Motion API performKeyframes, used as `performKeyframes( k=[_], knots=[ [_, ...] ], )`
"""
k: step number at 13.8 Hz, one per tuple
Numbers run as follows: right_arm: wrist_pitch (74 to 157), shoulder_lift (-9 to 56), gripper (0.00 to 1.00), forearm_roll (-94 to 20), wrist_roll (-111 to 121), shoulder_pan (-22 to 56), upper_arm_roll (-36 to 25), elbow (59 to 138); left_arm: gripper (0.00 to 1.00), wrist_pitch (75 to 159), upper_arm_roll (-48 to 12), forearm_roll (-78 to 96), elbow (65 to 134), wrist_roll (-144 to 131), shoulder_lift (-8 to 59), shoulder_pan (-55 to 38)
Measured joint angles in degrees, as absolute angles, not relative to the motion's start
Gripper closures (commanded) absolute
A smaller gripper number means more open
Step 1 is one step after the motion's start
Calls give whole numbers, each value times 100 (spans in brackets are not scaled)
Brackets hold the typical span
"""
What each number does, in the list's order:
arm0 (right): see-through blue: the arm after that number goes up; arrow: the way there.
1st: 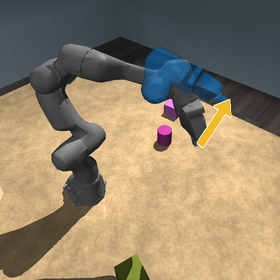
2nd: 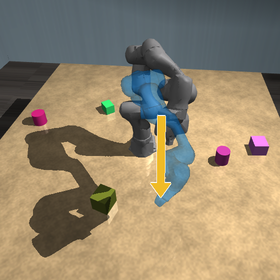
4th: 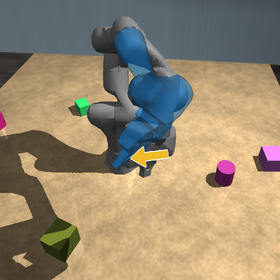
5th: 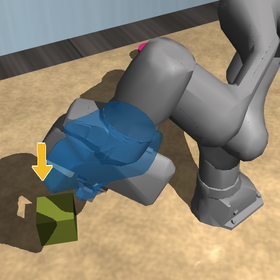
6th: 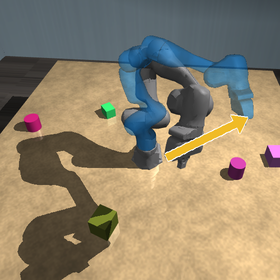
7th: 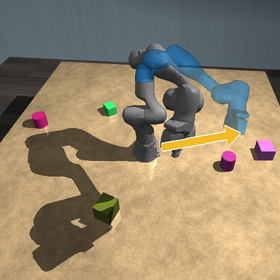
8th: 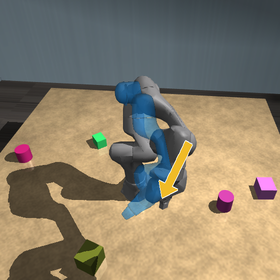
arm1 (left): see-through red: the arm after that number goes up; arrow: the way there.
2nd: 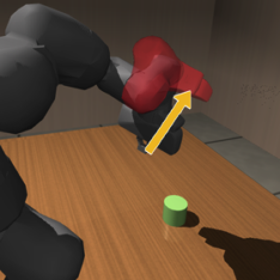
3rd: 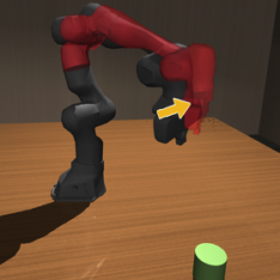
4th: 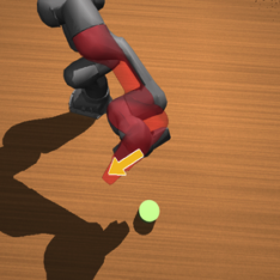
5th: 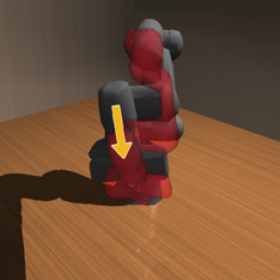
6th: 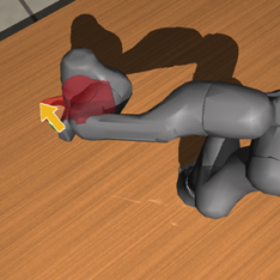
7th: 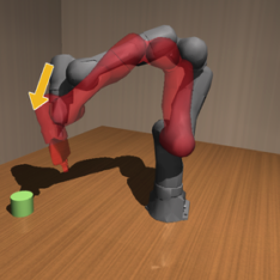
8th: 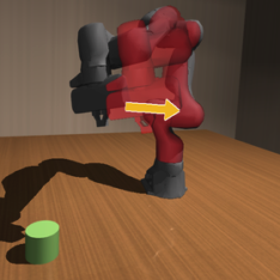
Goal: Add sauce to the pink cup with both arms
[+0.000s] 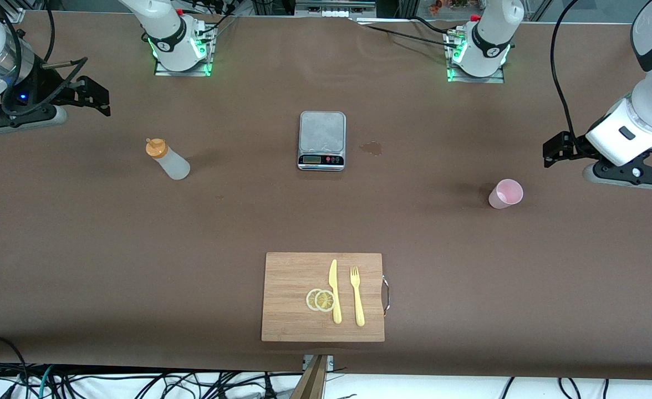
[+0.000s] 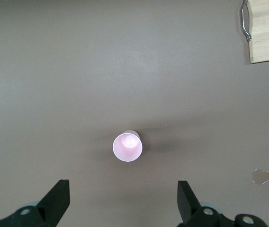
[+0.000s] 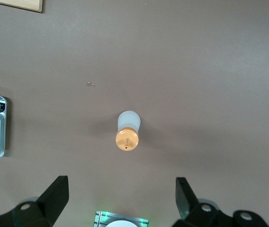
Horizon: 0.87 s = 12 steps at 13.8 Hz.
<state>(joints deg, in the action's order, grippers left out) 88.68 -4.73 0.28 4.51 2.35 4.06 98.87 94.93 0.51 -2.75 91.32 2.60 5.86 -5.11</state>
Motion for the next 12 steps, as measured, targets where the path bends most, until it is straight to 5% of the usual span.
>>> performKeyframes(
  k=[12],
  knots=[
    [8868, -473, 0, 28, 447, 224, 366, 9881, 0, 9493, -14, -275, 8943, 267, 726, -566]
  ],
)
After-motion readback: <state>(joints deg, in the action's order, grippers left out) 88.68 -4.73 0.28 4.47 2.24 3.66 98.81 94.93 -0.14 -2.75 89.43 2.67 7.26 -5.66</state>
